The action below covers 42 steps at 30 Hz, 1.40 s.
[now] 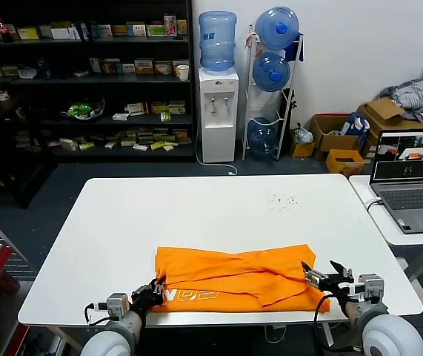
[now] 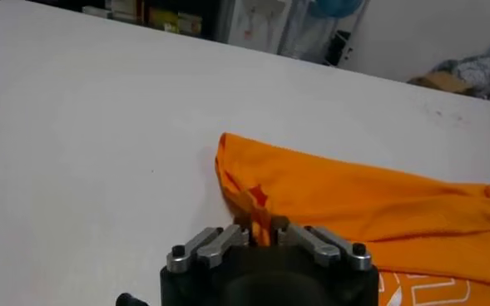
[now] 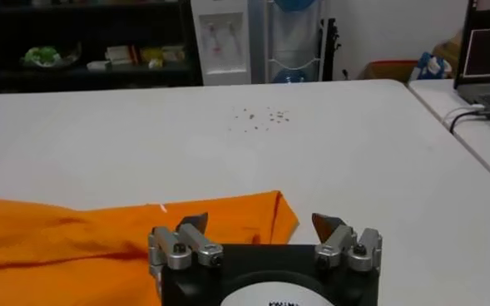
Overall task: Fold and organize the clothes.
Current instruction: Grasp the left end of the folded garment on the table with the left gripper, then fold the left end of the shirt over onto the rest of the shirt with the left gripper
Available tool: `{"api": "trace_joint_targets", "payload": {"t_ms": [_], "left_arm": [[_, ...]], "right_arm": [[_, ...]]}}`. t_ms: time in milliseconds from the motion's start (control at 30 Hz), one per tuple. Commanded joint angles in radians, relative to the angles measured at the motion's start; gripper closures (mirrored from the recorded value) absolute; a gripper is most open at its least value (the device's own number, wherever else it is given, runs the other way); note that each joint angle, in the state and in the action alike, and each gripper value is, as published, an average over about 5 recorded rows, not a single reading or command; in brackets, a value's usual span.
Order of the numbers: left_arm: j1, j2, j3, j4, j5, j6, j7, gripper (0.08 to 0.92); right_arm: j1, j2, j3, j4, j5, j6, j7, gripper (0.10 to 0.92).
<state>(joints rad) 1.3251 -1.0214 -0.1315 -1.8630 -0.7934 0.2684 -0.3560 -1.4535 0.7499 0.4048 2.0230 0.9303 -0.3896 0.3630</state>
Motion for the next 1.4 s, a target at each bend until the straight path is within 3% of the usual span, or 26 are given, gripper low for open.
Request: {"api": "trace_joint_targets", "payload": {"t_ms": [33,200,333,567,733,900,1067,1200,1400], "left_arm": [[0.001,-0.01,-0.004,0.004,0.012,-0.016,0.004,0.828],[-0.006,0.023,-0.027,-0.013,0.008,-0.017,0.011,0.872],[-0.005,0.1,-0.089,-0.027,-0.024,-0.004,0.017,0.872],[0.082,0.273,-0.307,-0.01,-0.123,0.016,0.032,0.872],[0.174,0.338,-0.475,0.093,-0.132,-0.016,0.071,0.872],[0.154,0.363,-0.595,0.24,-0.112,-0.045,0.109,0.872],[0.11,0.393,-0.612,0.269,-0.096,-0.056,0.127,0.872],[0.123,0.373,-0.563,0.167,-0.102,-0.04,0.114,0.872],[0.196,0.273,-0.402,-0.089,-0.194,0.027,0.068,0.872]], "right_arm": [[0.007,0.005,-0.005,-0.005,-0.001,0.002,0.002,0.203],[0.027,0.008,-0.013,-0.01,-0.001,0.003,0.007,0.203],[0.055,0.012,-0.026,-0.02,0.003,0.004,0.014,0.203],[0.122,0.027,-0.081,-0.045,0.006,0.005,0.027,0.203],[0.157,0.04,-0.122,-0.059,0.003,0.007,0.029,0.203],[0.169,0.04,-0.136,-0.069,0.002,0.009,0.027,0.203],[0.173,0.044,-0.14,-0.067,-0.001,0.009,0.032,0.203],[0.164,0.052,-0.133,-0.065,-0.007,0.007,0.038,0.203],[0.144,0.064,-0.12,-0.062,-0.017,0.001,0.052,0.203]]}}
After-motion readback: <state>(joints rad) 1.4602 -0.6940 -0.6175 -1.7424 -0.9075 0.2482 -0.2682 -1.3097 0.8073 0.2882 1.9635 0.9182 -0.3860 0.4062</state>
